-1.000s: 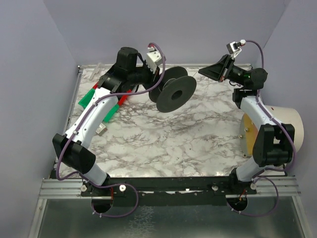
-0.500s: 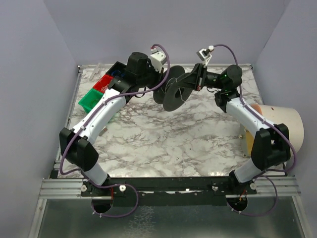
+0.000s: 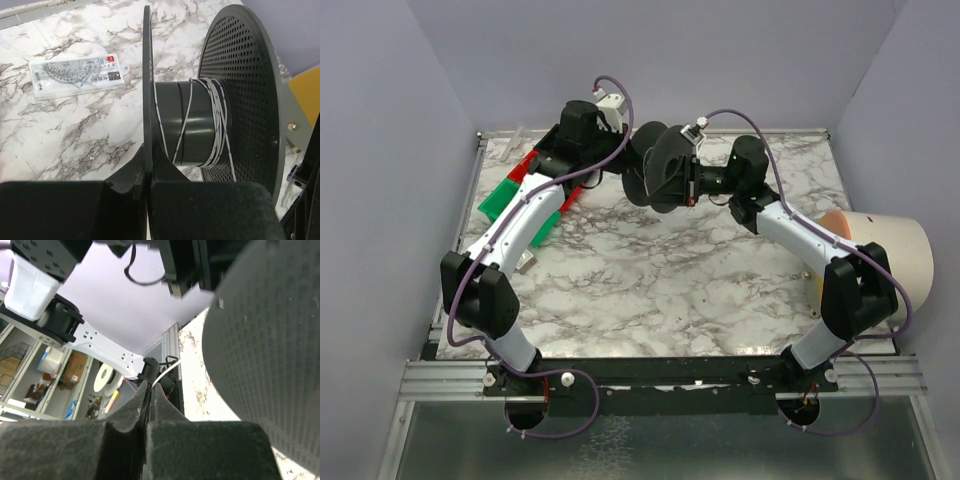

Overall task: Wrap the cables
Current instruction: Wrap the cable around the cable reel.

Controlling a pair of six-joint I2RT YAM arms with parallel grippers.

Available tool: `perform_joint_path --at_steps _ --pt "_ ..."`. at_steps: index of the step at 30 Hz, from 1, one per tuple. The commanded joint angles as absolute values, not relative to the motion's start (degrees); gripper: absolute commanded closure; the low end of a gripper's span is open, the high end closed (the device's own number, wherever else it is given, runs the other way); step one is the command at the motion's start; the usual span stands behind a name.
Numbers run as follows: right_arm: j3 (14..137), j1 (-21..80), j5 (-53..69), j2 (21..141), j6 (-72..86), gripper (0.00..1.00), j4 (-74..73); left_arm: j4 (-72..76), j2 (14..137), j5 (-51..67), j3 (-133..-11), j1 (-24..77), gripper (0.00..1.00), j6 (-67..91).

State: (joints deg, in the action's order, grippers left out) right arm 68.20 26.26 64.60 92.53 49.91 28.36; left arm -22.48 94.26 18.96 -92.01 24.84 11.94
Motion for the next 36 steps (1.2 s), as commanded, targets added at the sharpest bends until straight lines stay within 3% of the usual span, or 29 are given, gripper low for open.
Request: perform_joint_path --at_steps 1,16,25,36 --pt "66.4 27.3 64.9 92.4 44.1 1.0 24.7 -12.1 92.4 27.2 -90.5 20.2 1.0 19.3" --pt "65.1 27.3 61.1 90.5 29.6 1.0 13.5 15.1 88.8 49.0 -80.3 12.4 1.0 43.6" --pt "70.2 26.7 55.9 87.5 9.9 0.99 -3.4 11.0 87.7 50.7 -77.3 11.9 1.0 40.5" --pt "74.7 25.6 44.8 83.1 -14.9 0.8 -23.7 18.8 87.9 54.1 -69.1 10.5 1.0 49.5"
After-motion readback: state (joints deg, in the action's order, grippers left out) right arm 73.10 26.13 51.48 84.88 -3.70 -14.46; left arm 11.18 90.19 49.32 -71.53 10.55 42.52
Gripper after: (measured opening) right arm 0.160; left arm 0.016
